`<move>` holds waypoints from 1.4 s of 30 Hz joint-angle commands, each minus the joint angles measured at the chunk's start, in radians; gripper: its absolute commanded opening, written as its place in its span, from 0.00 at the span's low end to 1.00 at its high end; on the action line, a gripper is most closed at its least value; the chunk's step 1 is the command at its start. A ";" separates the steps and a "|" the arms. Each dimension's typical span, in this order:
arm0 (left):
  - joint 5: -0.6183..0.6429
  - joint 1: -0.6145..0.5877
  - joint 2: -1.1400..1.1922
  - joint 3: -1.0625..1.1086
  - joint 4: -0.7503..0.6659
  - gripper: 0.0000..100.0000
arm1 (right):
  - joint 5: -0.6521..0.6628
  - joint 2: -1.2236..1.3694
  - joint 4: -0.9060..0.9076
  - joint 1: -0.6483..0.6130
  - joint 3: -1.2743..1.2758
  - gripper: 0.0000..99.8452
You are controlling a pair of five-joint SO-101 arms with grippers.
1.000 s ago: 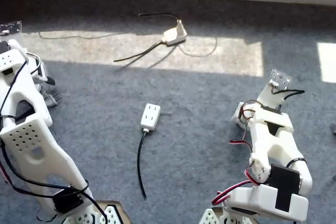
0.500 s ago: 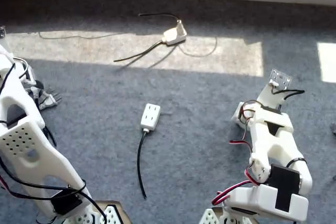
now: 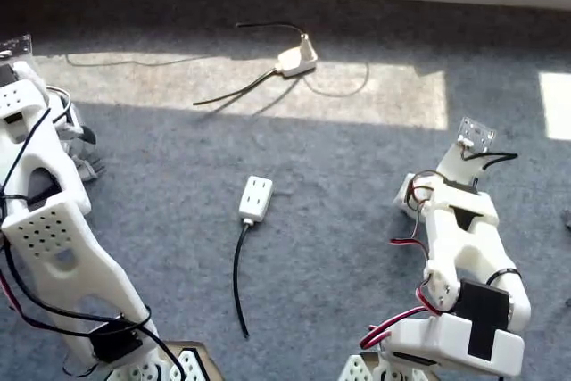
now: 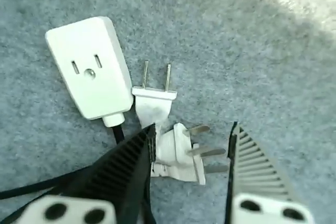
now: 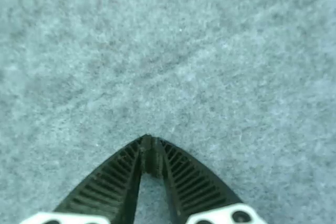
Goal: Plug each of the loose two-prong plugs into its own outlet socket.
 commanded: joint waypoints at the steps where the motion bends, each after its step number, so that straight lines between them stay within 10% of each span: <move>1: 0.015 -0.002 -0.002 -0.036 0.000 0.23 | 0.002 -0.002 -0.019 -0.001 -0.030 0.01; 15: 0.014 -0.101 0.211 -0.042 -0.183 0.23 | 0.002 -0.002 -0.019 -0.001 -0.030 0.01; 42: -0.290 -0.038 0.211 -0.280 0.098 0.04 | 0.002 -0.002 -0.019 -0.001 -0.031 0.01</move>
